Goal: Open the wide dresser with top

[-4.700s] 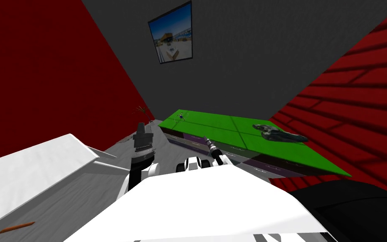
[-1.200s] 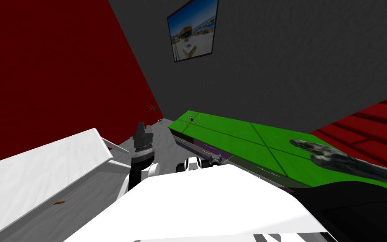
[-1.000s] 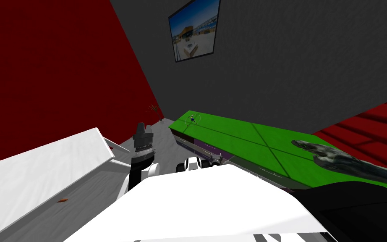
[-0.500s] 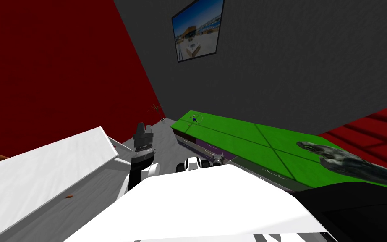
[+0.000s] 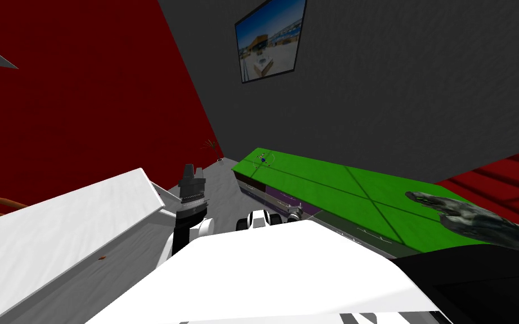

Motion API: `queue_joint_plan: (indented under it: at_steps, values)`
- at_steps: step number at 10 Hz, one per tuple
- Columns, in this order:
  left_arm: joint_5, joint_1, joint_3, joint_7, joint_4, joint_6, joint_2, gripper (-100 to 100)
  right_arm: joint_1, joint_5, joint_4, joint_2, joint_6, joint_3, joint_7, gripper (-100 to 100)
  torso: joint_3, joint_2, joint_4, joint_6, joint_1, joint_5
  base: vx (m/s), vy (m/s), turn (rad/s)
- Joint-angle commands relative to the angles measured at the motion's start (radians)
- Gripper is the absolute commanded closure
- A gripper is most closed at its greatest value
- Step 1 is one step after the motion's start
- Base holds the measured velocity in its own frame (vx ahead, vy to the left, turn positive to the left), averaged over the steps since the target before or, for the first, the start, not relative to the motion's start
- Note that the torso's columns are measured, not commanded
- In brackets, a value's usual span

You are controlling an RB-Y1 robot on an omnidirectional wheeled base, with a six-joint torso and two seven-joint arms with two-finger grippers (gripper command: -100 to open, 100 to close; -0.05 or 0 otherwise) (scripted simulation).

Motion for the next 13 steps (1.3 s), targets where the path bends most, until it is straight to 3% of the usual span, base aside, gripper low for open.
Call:
queue_joint_plan:
  at_steps: [1,13]
  values:
    - [0.000,0.000,0.000,0.000,0.000,0.000,0.000,0,-0.018,0.050,0.045,-0.006,0.039,0.009,0.008,-100,0.000,0.000,0.000,0.000,0.000,0.000,0.005,0.049,0.021]
    - [0.000,0.000,0.000,0.000,0.000,0.000,0.000,0,-0.096,0.300,0.250,-0.052,0.231,0.049,0.079,-100,0.000,0.000,0.000,0.000,-0.001,0.000,0.006,0.051,0.036]
